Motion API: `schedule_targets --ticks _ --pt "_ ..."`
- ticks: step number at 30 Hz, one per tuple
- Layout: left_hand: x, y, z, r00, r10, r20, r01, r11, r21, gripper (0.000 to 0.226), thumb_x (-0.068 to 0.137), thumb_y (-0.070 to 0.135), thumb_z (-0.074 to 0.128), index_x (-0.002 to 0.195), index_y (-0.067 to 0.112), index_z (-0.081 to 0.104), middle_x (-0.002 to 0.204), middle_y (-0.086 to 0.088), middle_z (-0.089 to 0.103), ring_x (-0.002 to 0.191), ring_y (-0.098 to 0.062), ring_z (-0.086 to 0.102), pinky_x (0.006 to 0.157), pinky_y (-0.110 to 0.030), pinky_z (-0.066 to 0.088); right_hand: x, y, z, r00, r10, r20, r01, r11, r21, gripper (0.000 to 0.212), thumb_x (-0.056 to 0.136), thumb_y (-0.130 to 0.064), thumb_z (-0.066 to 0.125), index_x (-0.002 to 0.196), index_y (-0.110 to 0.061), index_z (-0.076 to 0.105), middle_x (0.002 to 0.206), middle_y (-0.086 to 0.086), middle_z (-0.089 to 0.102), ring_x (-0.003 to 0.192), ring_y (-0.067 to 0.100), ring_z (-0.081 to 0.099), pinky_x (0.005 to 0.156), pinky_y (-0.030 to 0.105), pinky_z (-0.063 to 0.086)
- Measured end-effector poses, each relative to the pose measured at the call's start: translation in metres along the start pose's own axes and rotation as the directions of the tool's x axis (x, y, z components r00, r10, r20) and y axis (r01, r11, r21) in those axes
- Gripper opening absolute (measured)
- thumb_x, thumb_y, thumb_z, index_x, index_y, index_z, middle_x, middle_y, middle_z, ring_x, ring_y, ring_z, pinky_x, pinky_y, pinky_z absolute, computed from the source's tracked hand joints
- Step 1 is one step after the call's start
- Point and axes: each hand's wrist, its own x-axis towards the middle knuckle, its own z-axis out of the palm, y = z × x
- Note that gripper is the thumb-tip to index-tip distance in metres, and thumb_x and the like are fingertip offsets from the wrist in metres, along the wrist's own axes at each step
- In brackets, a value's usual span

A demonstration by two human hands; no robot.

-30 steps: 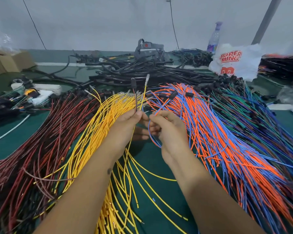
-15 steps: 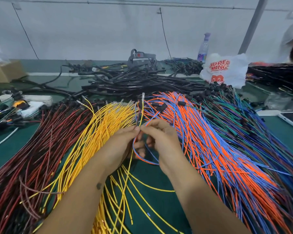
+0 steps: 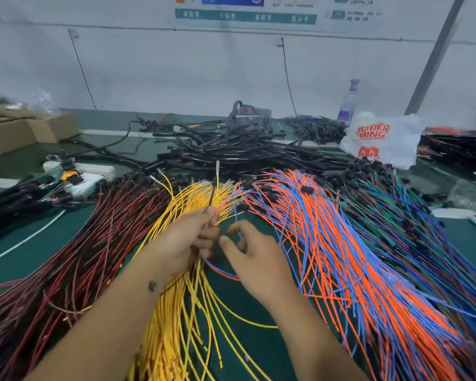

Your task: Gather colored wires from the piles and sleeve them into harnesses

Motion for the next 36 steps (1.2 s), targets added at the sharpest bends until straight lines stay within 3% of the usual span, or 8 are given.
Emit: schedule_targets --ticks 9,12,14,17,21,26,29,36 --pt "-0.011 0.076 -0.050 0.939 0.129 -0.319 0.016 0.910 0.414 0.031 0.099 0.019 0.033 0.068 0.020 0.036 0.049 0.005 0.022 0.030 -0.004 0.015 0.039 -0.007 0.012 0.003 0.005 -0.019 0.993 0.110 -0.031 -0.111 0.850 -0.514 0.029 0.096 -0.043 0.040 0.102 -0.020 0.057 0.103 0.005 0.065 0.098 0.028 0.063 0.071 0.032 0.042" --pt "-0.019 0.090 -0.035 0.951 0.177 -0.255 -0.108 0.958 0.265 0.033 0.102 0.025 0.031 0.069 0.021 0.035 0.046 0.007 0.021 0.030 -0.003 0.014 0.038 -0.007 0.011 0.002 -0.019 -0.020 0.994 0.090 0.063 -0.096 0.990 0.102 0.020 0.096 -0.037 0.053 0.097 -0.022 0.066 0.100 -0.005 0.067 0.096 0.013 0.061 0.082 0.025 0.046" --pt "-0.023 0.093 -0.022 0.976 0.166 -0.139 -0.175 0.983 -0.054 0.036 0.104 0.031 0.029 0.070 0.021 0.036 0.042 0.010 0.020 0.029 -0.001 0.014 0.034 -0.009 0.010 0.002 -0.048 -0.017 0.959 0.084 0.271 -0.233 0.778 0.584 0.017 0.095 -0.028 0.057 0.109 -0.022 0.065 0.106 -0.008 0.067 0.101 0.007 0.060 0.083 0.013 0.043" --pt "-0.025 0.095 -0.005 0.988 0.154 0.013 -0.123 0.833 -0.539 0.037 0.102 0.035 0.031 0.069 0.021 0.038 0.039 0.008 0.022 0.036 -0.002 0.006 0.035 -0.014 0.007 -0.001 -0.080 -0.006 0.903 -0.072 0.424 -0.259 0.696 0.669 0.017 0.095 -0.016 0.059 0.108 -0.026 0.058 0.098 -0.004 0.066 0.089 0.010 0.061 0.074 0.013 0.045" --pt "-0.022 0.102 0.000 0.983 0.170 -0.062 -0.167 0.720 -0.674 0.039 0.103 0.034 0.031 0.067 0.020 0.038 0.038 0.007 0.022 0.027 -0.004 0.014 0.032 -0.015 0.008 -0.008 -0.101 -0.010 0.878 -0.117 0.465 -0.306 0.609 0.732 0.020 0.093 -0.005 0.050 0.085 -0.020 0.061 0.051 0.002 0.054 0.045 0.015 0.051 0.051 0.024 0.043" --pt "-0.018 0.112 -0.020 0.855 0.416 -0.311 -0.392 0.909 0.140 0.034 0.103 0.023 0.029 0.069 0.020 0.037 0.036 0.008 0.024 0.029 -0.004 0.017 0.033 -0.009 0.014 -0.005 -0.086 -0.042 0.901 -0.025 0.433 -0.124 0.942 0.312 0.012 0.097 -0.018 0.052 0.089 -0.018 0.061 0.053 -0.006 0.038 0.034 0.003 0.032 0.038 0.015 0.024" --pt "-0.012 0.104 -0.045 0.813 0.540 -0.216 -0.235 0.644 0.728 0.037 0.102 0.022 0.032 0.067 0.018 0.041 0.048 0.005 0.035 0.043 -0.013 0.029 0.038 -0.025 0.025 -0.016 -0.079 -0.058 0.776 -0.012 0.631 -0.048 0.996 0.078 0.018 0.099 -0.024 0.050 0.105 -0.013 0.063 0.054 -0.003 0.045 0.033 0.003 0.038 0.040 0.018 0.033" --pt "-0.005 0.057 -0.037 0.749 0.646 -0.145 -0.104 0.331 0.938 0.031 0.103 0.029 0.033 0.083 0.010 0.047 0.069 -0.004 0.046 0.072 -0.027 0.045 0.062 -0.036 0.028 -0.049 -0.096 -0.068 0.459 0.003 0.889 0.022 1.000 -0.015 0.031 0.101 -0.028 0.046 0.116 -0.001 0.050 0.068 0.013 0.059 0.045 0.019 0.055 0.058 0.031 0.048"
